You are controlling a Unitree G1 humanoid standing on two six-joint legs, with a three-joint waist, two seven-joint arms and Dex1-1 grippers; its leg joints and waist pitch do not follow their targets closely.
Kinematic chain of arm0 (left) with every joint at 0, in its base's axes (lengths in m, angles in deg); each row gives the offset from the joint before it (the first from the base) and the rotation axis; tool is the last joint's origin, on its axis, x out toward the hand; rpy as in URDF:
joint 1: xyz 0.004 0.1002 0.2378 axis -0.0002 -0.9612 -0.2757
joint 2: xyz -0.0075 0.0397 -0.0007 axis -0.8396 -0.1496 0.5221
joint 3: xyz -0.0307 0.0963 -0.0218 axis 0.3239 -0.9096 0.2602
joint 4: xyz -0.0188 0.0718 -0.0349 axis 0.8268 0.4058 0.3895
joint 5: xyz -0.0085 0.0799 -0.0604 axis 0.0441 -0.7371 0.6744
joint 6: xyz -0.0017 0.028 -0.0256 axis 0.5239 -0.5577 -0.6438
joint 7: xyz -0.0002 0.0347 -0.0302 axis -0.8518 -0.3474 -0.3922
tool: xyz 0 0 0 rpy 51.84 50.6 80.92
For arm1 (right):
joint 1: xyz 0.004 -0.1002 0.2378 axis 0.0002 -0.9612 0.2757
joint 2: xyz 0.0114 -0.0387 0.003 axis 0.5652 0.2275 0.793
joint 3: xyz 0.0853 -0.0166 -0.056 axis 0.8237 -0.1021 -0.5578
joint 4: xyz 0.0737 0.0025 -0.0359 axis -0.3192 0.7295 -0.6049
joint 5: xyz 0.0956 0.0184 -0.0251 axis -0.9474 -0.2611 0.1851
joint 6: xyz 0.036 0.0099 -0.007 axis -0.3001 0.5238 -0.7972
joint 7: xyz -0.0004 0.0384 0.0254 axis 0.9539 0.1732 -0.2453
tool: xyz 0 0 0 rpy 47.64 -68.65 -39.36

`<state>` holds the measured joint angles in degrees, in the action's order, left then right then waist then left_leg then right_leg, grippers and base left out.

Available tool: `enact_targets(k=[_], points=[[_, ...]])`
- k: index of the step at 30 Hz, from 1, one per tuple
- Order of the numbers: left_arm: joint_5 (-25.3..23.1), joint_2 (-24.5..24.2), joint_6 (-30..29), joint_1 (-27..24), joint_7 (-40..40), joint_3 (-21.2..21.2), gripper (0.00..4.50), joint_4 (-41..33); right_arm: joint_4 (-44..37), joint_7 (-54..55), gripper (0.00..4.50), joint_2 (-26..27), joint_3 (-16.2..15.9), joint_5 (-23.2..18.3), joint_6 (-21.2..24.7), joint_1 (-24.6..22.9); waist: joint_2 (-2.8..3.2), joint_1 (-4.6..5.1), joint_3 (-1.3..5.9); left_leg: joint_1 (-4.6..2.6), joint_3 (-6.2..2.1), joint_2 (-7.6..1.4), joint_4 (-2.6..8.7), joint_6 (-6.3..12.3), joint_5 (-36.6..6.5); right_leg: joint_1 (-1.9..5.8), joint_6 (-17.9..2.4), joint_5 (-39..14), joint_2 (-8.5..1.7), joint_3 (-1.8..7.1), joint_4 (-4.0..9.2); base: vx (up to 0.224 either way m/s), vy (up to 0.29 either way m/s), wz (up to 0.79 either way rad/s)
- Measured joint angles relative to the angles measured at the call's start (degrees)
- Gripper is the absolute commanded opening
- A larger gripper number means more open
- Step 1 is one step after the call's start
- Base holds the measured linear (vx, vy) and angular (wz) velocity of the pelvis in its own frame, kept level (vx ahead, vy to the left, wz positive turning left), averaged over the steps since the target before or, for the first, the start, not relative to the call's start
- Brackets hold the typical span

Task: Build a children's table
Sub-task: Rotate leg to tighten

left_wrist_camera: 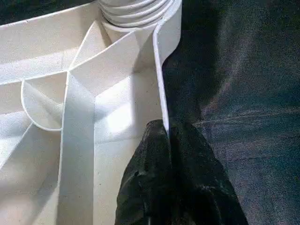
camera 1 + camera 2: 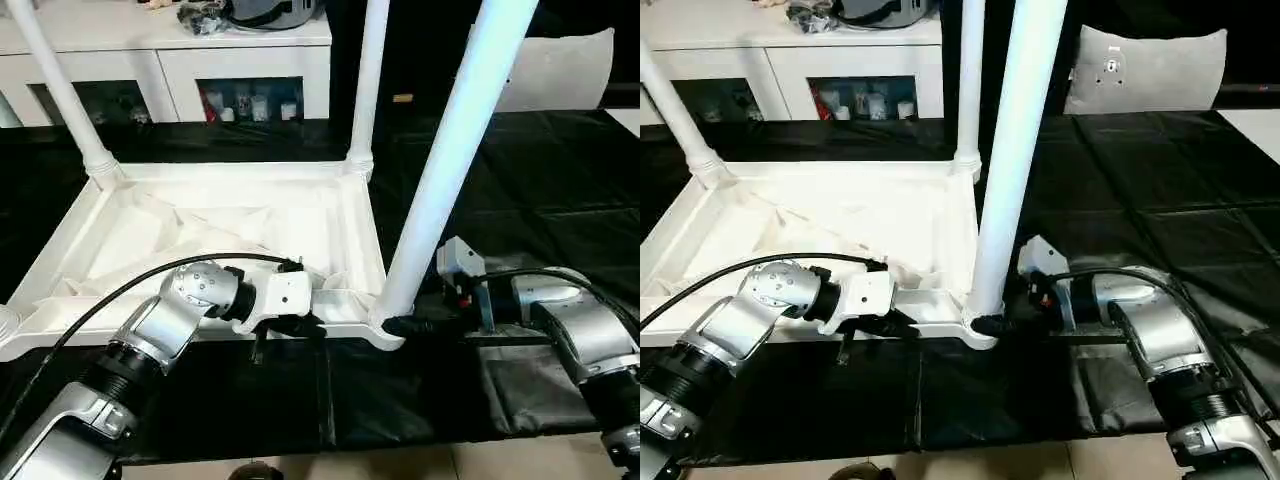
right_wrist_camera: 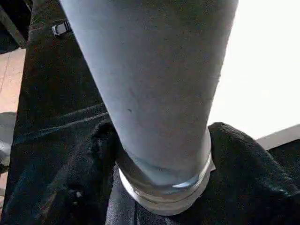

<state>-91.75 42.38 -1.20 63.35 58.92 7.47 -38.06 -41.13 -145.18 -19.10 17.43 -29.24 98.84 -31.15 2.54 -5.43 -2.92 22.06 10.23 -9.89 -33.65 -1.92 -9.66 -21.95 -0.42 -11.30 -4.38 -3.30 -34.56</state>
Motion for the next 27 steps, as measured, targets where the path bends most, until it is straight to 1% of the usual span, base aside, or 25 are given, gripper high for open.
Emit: enact_targets(k=[7,9,12,14,15,16,17,18,19,21,22,23,25,27], points=[[0.05,0.02,-0.46,-0.14,0.00,0.20,0.00,-0.10,0.43,-0.10,2.70,0.41,0.11,-0.15,0.13,0.06,-0.02,0.05,0.01,-0.02,0.00,-0.01,-0.01,0.00,0.00,0.00,0.00,0.00,0.00,-0.01,-0.05,0.000,0.000,0.00],[0.53,0.28,-2.73,-0.65,-0.03,0.80,0.00,-0.83,0.35,0.41,2.70,1.13,0.60,-0.41,1.39,-0.20,-0.06,0.14,0.04,-0.04,0.00,-0.02,-0.02,0.00,0.00,0.00,0.00,0.00,0.00,-0.01,-0.10,0.000,0.000,0.00],[1.41,1.29,-10.30,-1.79,-1.31,2.51,0.00,-3.38,-0.89,4.24,2.69,3.59,1.50,-0.79,5.19,-0.65,-0.10,0.50,0.07,-0.17,0.00,-0.03,-0.12,-0.01,0.01,0.00,0.00,-0.01,0.00,0.03,-0.30,0.000,0.000,0.00],[1.34,2.57,-14.29,-2.18,-3.94,3.67,0.00,-3.84,-0.64,8.55,2.67,5.90,2.88,-0.84,7.46,-0.66,-0.13,1.03,0.08,-0.33,0.00,-0.03,-0.23,-0.02,0.01,0.06,0.03,-0.02,-0.01,0.06,-0.41,0.000,0.000,0.00],[1.00,3.65,-15.84,-2.34,-5.86,4.31,0.00,-3.79,0.29,11.53,2.66,7.79,4.08,-0.88,8.30,-0.59,-0.16,1.38,0.07,-0.41,0.00,-0.03,-0.27,-0.03,0.02,0.09,0.20,-0.13,-0.02,0.07,-0.43,0.000,0.000,0.00],[0.76,5.01,-17.71,-2.47,-8.08,5.06,0.00,-3.78,1.00,14.88,2.66,9.49,5.49,-0.96,9.19,-0.44,-0.18,1.96,0.06,-0.46,0.00,-0.01,-0.29,-0.03,0.02,0.10,0.32,-0.20,-0.06,0.08,-0.41,0.000,0.000,0.00],[0.63,5.97,-18.91,-2.48,-9.56,5.38,0.00,-3.77,1.51,17.08,2.61,10.39,6.23,-0.92,9.64,-0.16,-0.19,2.36,0.05,-0.51,0.01,0.04,-0.30,-0.03,0.02,0.11,0.37,-0.23,-0.12,0.08,-0.38,0.000,0.000,0.00],[0.44,7.65,-20.66,-2.51,-11.67,6.03,0.00,-3.66,2.65,20.03,2.61,11.91,7.50,-0.84,10.12,0.29,-0.23,2.75,0.03,-0.59,0.02,0.06,-0.31,-0.03,0.02,0.16,0.39,-0.24,-0.15,0.09,-0.36,0.000,0.000,0.00],[-0.07,10.42,-23.02,-2.50,-15.58,7.16,0.00,-3.39,4.50,25.21,2.59,14.46,9.51,-0.42,10.75,1.44,-0.28,3.44,0.00,-0.62,0.02,0.07,-0.39,-0.03,0.02,0.15,0.41,-0.25,-0.18,0.08,-0.33,0.000,0.000,0.00],[-0.67,14.50,-25.75,-2.41,-21.21,8.33,0.00,-2.85,6.89,32.84,2.59,17.78,11.87,0.23,11.45,3.45,-0.31,4.25,-0.03,-0.65,0.01,0.08,-0.48,-0.03,0.01,0.10,0.41,-0.26,-0.27,-0.03,-0.21,0.000,0.000,0.00],[-1.20,16.93,-27.18,-2.17,-24.78,8.87,0.00,-2.37,8.47,38.28,2.59,20.06,13.13,0.89,11.45,4.89,-0.32,4.83,-0.03,-0.65,-0.02,0.08,-0.50,-0.03,0.01,0.08,0.42,-0.26,-0.46,-0.31,-0.11,0.000,0.000,0.00],[-1.32,18.14,-27.75,-2.04,-26.46,8.86,0.00,-2.19,9.16,40.91,2.59,20.99,13.60,1.24,11.37,5.56,-0.32,5.21,-0.03,-0.63,-0.03,0.08,-0.48,-0.02,0.01,0.08,0.42,-0.25,-0.61,-0.59,0.06,0.000,0.000,0.00],[-1.94,20.10,-28.07,-2.01,-29.26,8.65,0.00,-1.92,10.35,45.50,2.59,22.71,14.29,1.77,10.43,6.45,-0.31,5.52,-0.02,-0.63,-0.11,0.07,-0.42,-0.02,0.01,0.07,0.42,-0.25,-0.64,-0.73,0.30,0.000,0.000,0.00],[-2.43,20.09,-27.95,-1.83,-29.96,8.29,0.00,-1.91,10.64,47.51,2.59,23.79,14.30,2.20,9.14,6.44,-0.29,5.64,-0.02,-0.63,-0.14,0.08,-0.30,-0.02,0.00,0.06,0.42,-0.25,-0.64,-0.78,0.46,0.000,0.000,0.00]])
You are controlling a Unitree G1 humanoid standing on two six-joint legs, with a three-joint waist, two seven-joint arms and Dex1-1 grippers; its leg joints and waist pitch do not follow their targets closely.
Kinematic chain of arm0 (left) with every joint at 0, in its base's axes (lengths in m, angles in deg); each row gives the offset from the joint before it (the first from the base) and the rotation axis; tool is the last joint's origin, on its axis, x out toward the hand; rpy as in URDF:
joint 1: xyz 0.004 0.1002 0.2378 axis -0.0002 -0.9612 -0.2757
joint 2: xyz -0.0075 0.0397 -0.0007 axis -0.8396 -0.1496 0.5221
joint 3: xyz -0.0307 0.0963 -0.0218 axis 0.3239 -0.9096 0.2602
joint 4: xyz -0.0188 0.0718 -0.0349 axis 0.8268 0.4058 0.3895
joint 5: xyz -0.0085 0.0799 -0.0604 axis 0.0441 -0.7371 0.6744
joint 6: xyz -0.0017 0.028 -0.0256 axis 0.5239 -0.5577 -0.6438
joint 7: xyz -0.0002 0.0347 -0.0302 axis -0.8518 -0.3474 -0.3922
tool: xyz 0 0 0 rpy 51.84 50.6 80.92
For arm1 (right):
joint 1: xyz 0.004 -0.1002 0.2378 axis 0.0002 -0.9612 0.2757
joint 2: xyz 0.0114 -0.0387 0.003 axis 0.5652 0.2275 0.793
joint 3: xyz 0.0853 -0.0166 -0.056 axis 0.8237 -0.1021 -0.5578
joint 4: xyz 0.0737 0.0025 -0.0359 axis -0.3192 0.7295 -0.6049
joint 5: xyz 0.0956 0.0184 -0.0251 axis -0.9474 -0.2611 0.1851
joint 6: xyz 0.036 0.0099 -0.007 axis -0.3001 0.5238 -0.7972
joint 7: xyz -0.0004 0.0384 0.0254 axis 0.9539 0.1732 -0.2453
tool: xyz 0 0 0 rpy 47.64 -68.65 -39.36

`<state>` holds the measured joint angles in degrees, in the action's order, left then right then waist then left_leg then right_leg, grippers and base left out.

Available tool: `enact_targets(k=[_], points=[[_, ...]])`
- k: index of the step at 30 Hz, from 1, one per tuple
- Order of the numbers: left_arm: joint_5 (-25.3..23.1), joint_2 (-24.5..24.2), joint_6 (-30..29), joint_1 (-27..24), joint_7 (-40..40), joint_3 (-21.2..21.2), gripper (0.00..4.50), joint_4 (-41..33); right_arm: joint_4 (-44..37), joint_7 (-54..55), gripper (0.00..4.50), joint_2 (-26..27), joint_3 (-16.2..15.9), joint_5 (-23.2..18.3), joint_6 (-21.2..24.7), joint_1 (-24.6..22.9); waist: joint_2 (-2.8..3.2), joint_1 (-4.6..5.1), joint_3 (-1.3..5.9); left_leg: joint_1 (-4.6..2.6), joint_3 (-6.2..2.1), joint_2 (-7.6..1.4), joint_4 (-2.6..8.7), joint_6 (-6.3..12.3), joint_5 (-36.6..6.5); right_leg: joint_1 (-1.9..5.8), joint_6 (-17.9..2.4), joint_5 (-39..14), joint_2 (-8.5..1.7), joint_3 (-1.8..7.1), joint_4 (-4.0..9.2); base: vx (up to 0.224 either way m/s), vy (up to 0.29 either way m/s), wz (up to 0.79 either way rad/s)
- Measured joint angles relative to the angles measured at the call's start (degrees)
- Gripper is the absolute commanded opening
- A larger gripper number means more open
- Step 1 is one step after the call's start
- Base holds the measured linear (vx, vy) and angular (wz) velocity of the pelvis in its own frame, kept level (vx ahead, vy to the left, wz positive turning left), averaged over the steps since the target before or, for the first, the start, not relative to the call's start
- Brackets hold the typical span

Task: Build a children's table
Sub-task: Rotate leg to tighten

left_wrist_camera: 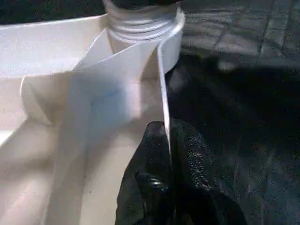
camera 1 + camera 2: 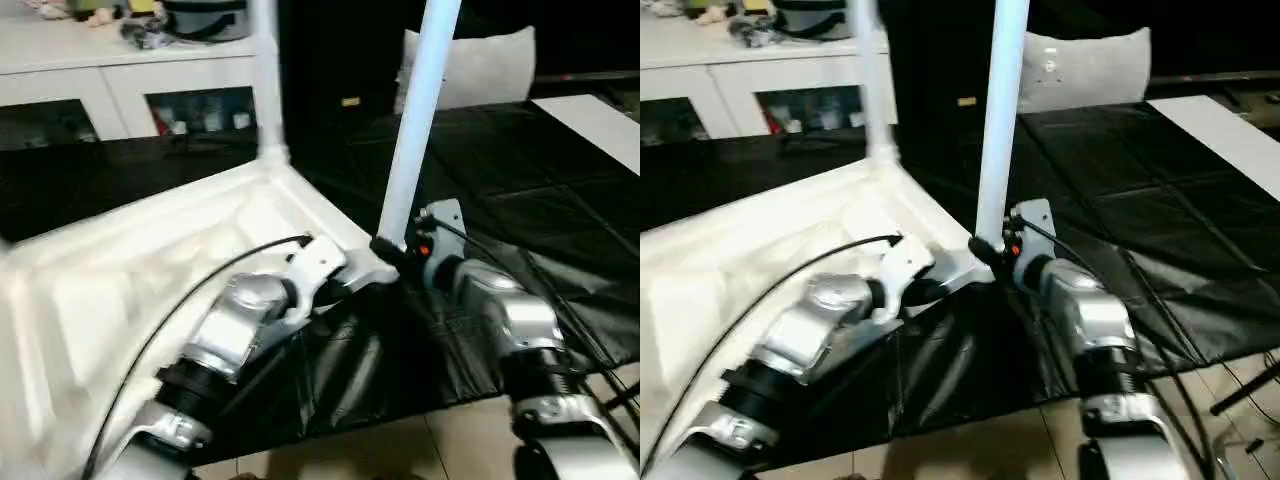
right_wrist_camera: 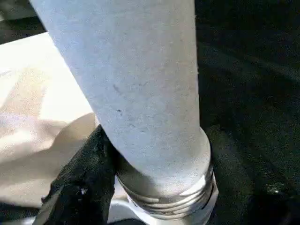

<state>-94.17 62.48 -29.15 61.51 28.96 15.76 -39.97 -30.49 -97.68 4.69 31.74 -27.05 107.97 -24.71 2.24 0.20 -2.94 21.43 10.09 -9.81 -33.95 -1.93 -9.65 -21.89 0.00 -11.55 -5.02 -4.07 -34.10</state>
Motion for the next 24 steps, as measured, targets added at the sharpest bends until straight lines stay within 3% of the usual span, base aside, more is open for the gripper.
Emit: enact_targets(k=[2,3,8,15,18,24], points=[[-0.87,-0.73,0.82,0.26,0.02,-0.92,0.00,-0.01,0.08,0.25,2.59,0.42,0.20,0.00,-1.26,-0.46,0.00,-0.07,0.00,0.02,0.00,0.00,0.04,0.00,0.00,-0.02,0.00,0.00,0.00,0.00,0.04,0.000,0.000,0.00],[-1.11,-0.97,1.02,0.41,0.02,-1.27,0.00,0.00,-0.03,0.18,3.14,0.49,0.35,-0.02,-1.68,-0.71,-0.01,-0.14,0.00,0.03,0.00,0.01,0.04,0.00,0.00,-0.01,0.00,0.00,0.00,0.00,0.04,0.000,0.000,0.00],[-2.02,-2.13,3.19,1.11,0.27,-2.32,0.00,0.56,-2.86,-2.57,3.45,-0.67,1.09,-0.80,-2.22,-3.25,-0.05,-0.64,-0.04,0.20,0.02,0.02,0.05,0.00,0.00,-0.07,-0.02,0.02,0.00,0.05,0.06,0.000,0.000,0.00],[-1.97,-5.38,8.24,2.65,3.27,-3.42,0.00,2.41,-10.38,-13.71,4.16,-9.00,-0.41,-3.23,-1.73,-8.78,0.06,-2.01,-0.06,0.58,0.04,0.04,0.10,0.02,-0.01,-0.29,-0.18,0.96,0.00,0.09,0.05,0.000,0.000,0.00],[-1.64,-7.45,11.22,2.75,6.27,-3.47,0.00,3.00,-11.93,-19.56,4.42,-13.72,-1.44,-3.04,-2.40,-10.23,0.15,-2.11,-0.02,0.58,0.04,0.03,0.35,0.01,-0.02,-0.36,-0.14,1.07,0.02,0.07,0.05,0.000,0.000,0.00],[0.41,-12.77,18.17,2.49,15.41,-4.88,0.00,3.42,-11.87,-29.67,4.47,-20.47,-3.46,-2.92,-5.52,-10.25,0.27,-2.44,0.02,0.77,0.04,-0.07,0.48,0.01,-0.02,-0.58,-0.07,1.02,0.09,0.02,0.03,0.000,0.000,0.00]])
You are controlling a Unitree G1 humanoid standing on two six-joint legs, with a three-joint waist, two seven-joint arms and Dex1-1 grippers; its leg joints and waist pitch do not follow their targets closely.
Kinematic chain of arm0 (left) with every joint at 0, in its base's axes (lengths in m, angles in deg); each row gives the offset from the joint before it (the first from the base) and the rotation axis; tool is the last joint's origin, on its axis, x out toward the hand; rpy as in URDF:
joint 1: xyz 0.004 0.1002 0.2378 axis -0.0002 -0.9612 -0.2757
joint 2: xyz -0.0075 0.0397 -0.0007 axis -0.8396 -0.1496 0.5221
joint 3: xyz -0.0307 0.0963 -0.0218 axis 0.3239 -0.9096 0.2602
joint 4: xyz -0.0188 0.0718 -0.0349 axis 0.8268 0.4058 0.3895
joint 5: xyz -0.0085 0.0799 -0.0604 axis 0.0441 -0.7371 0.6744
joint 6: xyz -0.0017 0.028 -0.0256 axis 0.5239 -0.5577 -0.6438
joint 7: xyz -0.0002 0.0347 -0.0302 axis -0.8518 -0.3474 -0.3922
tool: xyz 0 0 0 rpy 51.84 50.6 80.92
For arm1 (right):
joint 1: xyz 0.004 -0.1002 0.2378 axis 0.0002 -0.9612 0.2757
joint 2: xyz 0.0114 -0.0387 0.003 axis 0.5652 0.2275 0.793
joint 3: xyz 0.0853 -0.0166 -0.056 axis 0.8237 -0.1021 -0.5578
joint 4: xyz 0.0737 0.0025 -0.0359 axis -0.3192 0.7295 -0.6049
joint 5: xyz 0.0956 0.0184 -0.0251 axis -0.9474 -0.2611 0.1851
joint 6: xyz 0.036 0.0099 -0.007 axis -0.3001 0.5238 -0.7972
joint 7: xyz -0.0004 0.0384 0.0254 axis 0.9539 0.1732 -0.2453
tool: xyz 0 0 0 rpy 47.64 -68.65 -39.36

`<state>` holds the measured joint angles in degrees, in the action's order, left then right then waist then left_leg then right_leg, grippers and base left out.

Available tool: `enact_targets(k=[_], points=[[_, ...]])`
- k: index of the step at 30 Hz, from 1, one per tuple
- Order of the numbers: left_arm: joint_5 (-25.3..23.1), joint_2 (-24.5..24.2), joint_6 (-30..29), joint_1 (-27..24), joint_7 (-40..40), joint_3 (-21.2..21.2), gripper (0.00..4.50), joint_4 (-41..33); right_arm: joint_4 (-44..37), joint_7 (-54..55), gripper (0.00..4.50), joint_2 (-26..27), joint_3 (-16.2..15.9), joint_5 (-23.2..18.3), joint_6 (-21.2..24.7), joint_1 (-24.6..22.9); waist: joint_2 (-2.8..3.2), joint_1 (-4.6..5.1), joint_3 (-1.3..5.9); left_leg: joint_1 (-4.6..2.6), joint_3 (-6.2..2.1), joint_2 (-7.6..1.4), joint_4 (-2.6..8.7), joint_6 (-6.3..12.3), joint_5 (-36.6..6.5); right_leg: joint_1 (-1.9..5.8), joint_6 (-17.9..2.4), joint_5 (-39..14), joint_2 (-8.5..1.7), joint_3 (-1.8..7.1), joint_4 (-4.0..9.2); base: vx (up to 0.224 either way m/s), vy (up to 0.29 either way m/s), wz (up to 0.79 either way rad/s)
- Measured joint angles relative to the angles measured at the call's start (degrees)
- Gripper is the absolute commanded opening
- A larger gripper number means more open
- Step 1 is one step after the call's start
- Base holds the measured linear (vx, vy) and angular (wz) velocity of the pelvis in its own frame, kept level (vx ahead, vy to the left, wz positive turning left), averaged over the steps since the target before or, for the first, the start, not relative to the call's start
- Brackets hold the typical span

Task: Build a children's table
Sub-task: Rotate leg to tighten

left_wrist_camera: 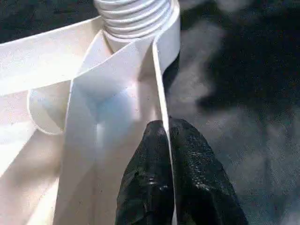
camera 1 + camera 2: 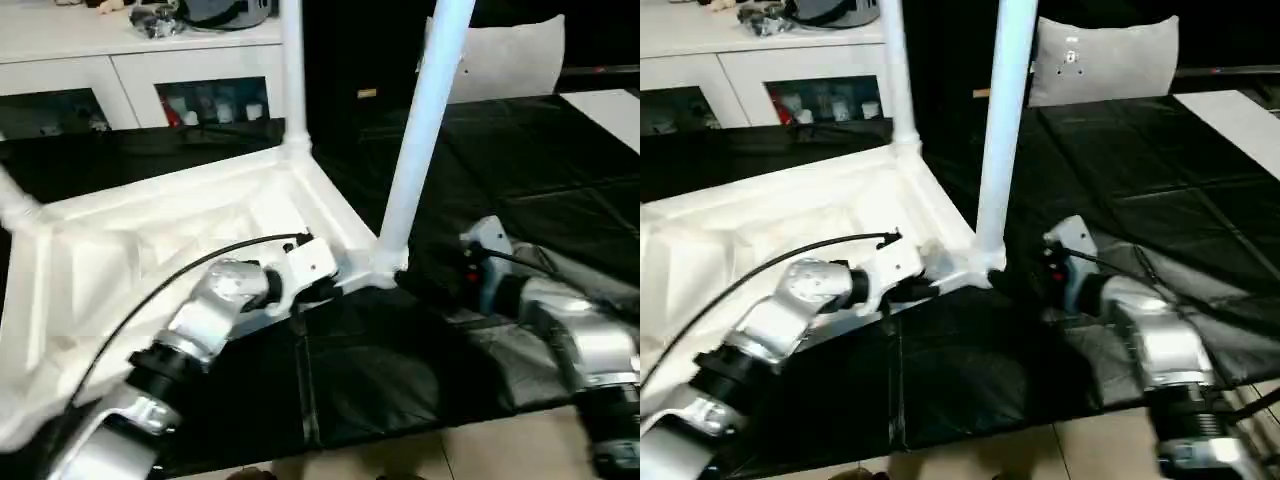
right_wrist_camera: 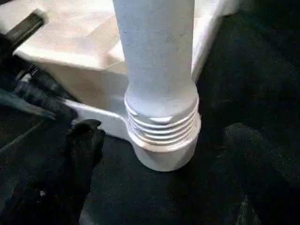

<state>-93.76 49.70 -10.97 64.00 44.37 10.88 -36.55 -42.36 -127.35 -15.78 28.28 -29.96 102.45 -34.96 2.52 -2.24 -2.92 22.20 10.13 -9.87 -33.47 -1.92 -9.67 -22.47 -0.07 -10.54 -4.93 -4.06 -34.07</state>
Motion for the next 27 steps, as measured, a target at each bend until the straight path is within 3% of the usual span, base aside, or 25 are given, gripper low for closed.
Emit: enact_targets(k=[9,10,13,19,27], points=[[0.94,-5.11,10.03,0.05,10.84,-2.37,0.00,0.99,0.54,-12.00,4.47,-3.39,-5.35,0.98,-5.88,0.53,-0.06,-1.40,0.00,-0.13,0.14,0.04,-0.17,0.01,0.00,0.21,-0.02,0.02,-0.11,0.08,-0.01,0.000,0.000,0.00],[0.99,-5.43,10.57,0.16,11.68,-2.49,0.00,1.08,0.59,-13.21,4.21,-3.46,-5.94,0.94,-5.98,0.67,-0.08,-1.41,0.00,-0.14,0.15,0.04,-0.17,0.01,0.00,0.21,-0.02,0.02,-0.11,0.08,-0.03,0.000,0.000,0.00],[1.77,-6.22,11.61,0.28,14.28,-2.81,0.00,1.28,1.63,-15.89,4.01,-2.98,-7.15,0.67,-5.98,1.51,-0.08,-1.47,0.00,-0.16,0.15,0.02,-0.17,0.01,0.00,0.21,-0.02,0.02,-0.11,0.07,-0.09,0.000,0.000,0.00],[2.08,-5.98,13.84,0.99,16.09,-3.46,0.00,2.57,3.14,-17.85,3.44,-1.80,-9.39,0.85,-6.52,2.21,-0.10,-2.46,0.00,-0.14,0.21,0.02,-0.18,0.01,0.00,0.20,-0.03,0.02,-0.13,0.08,-0.09,0.000,0.000,0.00],[2.14,-5.63,14.66,1.21,16.36,-3.54,0.00,3.26,3.95,-18.77,2.82,-1.61,-9.87,0.83,-6.67,2.36,-0.11,-2.89,0.01,-0.16,0.23,0.02,-0.18,0.01,0.00,0.20,-0.02,0.02,-0.13,0.08,-0.10,0.000,0.000,0.00]])
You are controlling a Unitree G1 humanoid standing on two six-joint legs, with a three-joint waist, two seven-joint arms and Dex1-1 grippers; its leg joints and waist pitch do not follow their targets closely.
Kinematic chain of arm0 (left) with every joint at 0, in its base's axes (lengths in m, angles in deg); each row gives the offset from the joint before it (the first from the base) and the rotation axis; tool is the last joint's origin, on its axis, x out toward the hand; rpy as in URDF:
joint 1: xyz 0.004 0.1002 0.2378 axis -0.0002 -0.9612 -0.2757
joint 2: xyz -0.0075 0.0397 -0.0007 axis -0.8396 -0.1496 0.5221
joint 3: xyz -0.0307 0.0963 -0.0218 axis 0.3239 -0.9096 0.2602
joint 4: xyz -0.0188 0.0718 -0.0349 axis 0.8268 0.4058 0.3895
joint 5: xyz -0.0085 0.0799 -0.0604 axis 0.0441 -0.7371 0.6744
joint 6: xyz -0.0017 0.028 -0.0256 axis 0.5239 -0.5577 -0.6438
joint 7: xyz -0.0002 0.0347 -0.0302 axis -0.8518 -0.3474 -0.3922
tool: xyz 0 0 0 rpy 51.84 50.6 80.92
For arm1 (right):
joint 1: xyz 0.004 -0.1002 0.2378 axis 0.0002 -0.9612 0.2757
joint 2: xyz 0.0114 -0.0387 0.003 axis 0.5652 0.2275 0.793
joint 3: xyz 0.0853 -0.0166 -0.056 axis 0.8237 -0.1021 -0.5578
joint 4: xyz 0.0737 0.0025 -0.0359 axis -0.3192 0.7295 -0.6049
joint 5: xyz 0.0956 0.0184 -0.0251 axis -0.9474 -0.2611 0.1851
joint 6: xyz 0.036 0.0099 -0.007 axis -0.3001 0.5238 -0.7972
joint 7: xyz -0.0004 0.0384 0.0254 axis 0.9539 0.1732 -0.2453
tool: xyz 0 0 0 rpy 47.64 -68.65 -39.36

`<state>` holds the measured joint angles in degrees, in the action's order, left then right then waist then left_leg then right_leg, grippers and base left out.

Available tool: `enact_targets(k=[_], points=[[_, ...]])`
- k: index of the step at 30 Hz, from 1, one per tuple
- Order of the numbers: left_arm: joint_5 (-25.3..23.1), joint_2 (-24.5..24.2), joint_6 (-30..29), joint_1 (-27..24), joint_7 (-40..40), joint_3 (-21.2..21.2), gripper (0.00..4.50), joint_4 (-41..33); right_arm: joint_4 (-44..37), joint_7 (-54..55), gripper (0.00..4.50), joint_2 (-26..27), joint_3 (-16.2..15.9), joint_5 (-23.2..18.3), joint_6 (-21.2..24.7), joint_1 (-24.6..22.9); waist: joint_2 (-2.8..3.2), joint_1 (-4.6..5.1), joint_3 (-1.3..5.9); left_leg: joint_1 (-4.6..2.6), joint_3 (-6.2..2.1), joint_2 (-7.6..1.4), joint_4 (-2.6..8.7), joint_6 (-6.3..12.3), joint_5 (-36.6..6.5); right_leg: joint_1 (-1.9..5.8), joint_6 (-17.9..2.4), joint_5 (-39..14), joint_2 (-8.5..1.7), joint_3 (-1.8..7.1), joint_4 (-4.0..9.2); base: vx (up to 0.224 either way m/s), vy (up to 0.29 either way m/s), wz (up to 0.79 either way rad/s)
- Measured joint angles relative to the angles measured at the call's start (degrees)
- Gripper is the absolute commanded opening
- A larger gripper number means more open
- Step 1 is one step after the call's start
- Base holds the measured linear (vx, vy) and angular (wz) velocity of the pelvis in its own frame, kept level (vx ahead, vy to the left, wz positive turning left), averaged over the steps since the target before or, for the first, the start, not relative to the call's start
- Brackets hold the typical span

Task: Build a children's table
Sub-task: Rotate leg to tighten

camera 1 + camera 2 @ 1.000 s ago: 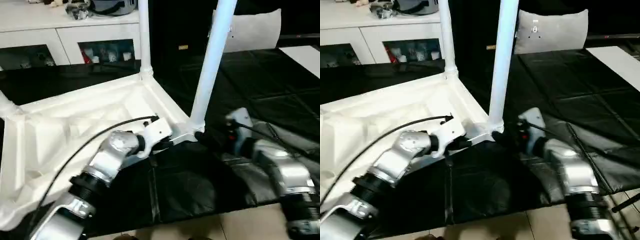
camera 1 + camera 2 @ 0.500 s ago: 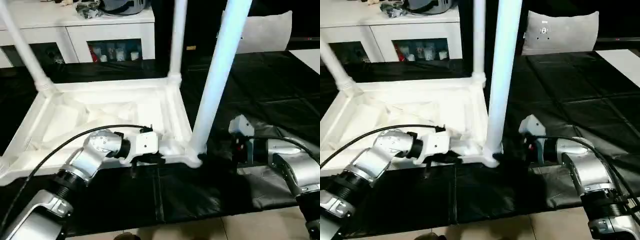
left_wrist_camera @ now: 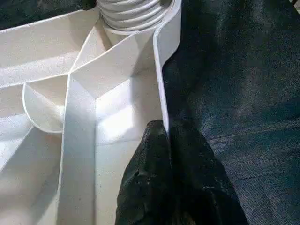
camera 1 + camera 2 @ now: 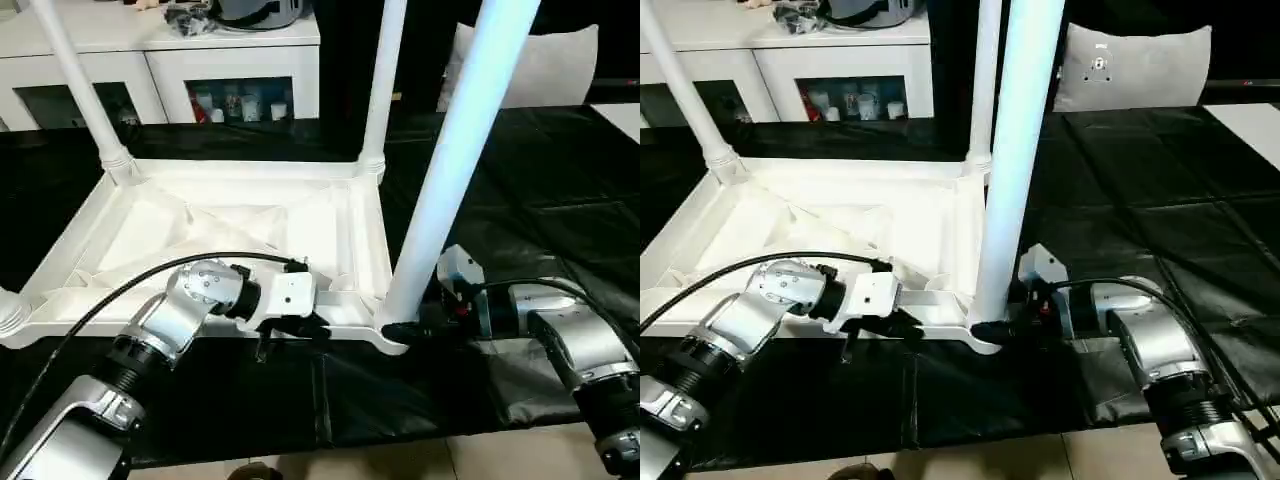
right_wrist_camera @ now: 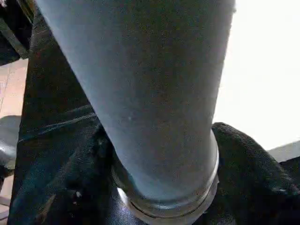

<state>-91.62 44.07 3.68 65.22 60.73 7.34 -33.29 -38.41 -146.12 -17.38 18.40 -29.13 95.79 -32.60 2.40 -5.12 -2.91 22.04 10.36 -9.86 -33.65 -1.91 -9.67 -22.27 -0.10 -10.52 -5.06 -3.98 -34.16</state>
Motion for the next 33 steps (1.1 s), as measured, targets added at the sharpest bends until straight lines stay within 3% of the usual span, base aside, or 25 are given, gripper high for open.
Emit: enact_targets(k=[5,8,12,16,19,21,22,27,33], points=[[0.68,0.30,-1.52,-0.12,0.16,0.46,0.00,0.10,0.05,0.11,2.71,0.37,0.47,-0.50,1.19,-0.13,0.01,0.00,0.00,0.00,0.00,0.00,0.00,0.00,0.00,0.00,0.00,0.00,0.00,0.00,-0.01,0.000,0.000,0.00],[1.68,1.33,-7.23,-0.89,-0.84,2.09,0.00,-1.18,-0.39,3.69,2.69,2.70,1.58,-0.72,3.34,-0.52,0.00,0.22,0.01,-0.08,0.02,-0.02,-0.06,-0.01,0.01,0.01,-0.02,0.01,0.00,0.01,-0.13,0.000,0.000,0.00],[1.14,3.41,-15.71,-1.62,-6.96,4.85,0.00,-2.46,0.30,15.52,2.69,8.08,4.46,0.23,5.70,-0.34,-0.03,1.97,0.03,-0.31,0.08,0.00,-0.18,-0.02,0.01,0.01,0.21,-0.13,-0.03,0.11,-0.25,0.000,0.000,0.00],[-0.03,10.07,-23.33,-1.67,-17.30,7.39,0.00,-2.73,3.24,31.77,2.68,14.96,9.05,1.77,9.07,2.21,-0.20,4.21,-0.07,-0.30,0.10,0.03,-0.35,-0.02,0.01,-0.04,0.25,-0.15,-0.13,0.06,-0.04,0.000,0.000,0.00],[-0.12,14.52,-26.65,-1.61,-22.73,8.22,0.00,-2.75,4.81,39.58,2.68,17.78,11.34,2.55,8.77,3.38,-0.37,5.07,-0.10,-0.16,0.10,0.03,-0.34,-0.01,0.01,-0.11,0.24,-0.14,-0.13,0.06,0.13,0.000,0.000,0.00],[-0.50,15.96,-27.95,-1.32,-25.09,8.28,0.00,-2.75,5.49,42.57,2.68,18.97,12.05,3.30,8.03,3.84,-0.33,5.08,-0.08,-0.10,0.11,0.04,-0.34,-0.01,0.01,-0.18,0.19,-0.10,-0.13,0.06,0.10,0.000,0.000,0.00],[-0.74,16.26,-28.01,-1.31,-25.62,8.27,0.00,-2.80,5.57,43.17,3.03,19.12,12.15,3.34,7.72,3.84,-0.32,4.96,-0.07,-0.09,0.11,0.04,-0.32,-0.01,0.01,-0.20,0.18,-0.08,-0.13,0.06,0.07,0.000,0.000,0.00],[-1.49,16.43,-27.98,-1.34,-25.95,7.93,0.00,-3.47,4.87,43.22,3.47,19.43,12.89,3.22,7.98,3.63,-0.27,4.70,-0.04,0.05,0.10,0.02,-0.28,0.00,0.01,-0.28,0.13,0.02,-0.12,0.04,0.05,0.000,0.000,0.00],[-1.58,13.99,-25.38,-1.38,-24.17,6.19,0.00,-4.44,1.97,36.40,3.94,15.38,12.45,1.49,6.62,0.78,-0.28,3.37,-0.05,0.24,0.11,0.02,-0.19,0.04,-0.01,-0.49,-0.21,0.29,-0.12,0.01,0.03,0.000,0.000,0.00]])
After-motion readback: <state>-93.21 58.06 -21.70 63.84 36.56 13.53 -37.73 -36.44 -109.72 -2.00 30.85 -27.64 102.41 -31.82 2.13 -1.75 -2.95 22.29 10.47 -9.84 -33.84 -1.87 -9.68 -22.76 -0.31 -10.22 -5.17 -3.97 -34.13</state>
